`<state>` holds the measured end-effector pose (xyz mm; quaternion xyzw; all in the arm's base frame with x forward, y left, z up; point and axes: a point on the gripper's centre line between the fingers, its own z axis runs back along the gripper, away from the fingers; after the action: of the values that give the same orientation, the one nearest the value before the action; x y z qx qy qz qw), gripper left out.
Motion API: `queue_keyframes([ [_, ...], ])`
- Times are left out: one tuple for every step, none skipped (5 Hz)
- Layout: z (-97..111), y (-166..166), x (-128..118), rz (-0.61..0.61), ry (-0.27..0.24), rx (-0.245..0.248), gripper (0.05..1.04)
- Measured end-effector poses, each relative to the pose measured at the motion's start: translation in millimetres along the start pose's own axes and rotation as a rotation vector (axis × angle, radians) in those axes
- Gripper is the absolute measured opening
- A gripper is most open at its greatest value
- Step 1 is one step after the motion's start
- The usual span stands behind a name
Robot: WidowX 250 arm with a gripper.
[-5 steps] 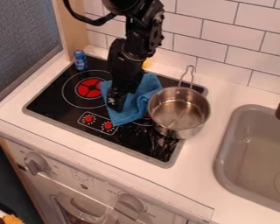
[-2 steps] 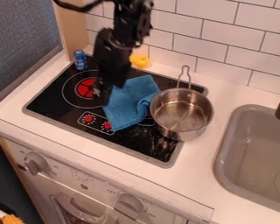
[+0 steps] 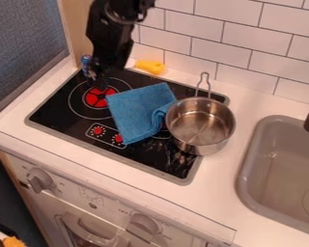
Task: Moved the blue cloth between the two burner
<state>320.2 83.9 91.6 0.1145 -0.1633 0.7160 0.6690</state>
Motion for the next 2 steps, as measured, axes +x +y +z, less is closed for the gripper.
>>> queue_keyframes([
  [1.1, 0.2, 0.6, -0.001, -0.001, -0.003, 1.0],
  [1.1, 0.2, 0.4, 0.0, 0.0, -0.003, 1.0],
])
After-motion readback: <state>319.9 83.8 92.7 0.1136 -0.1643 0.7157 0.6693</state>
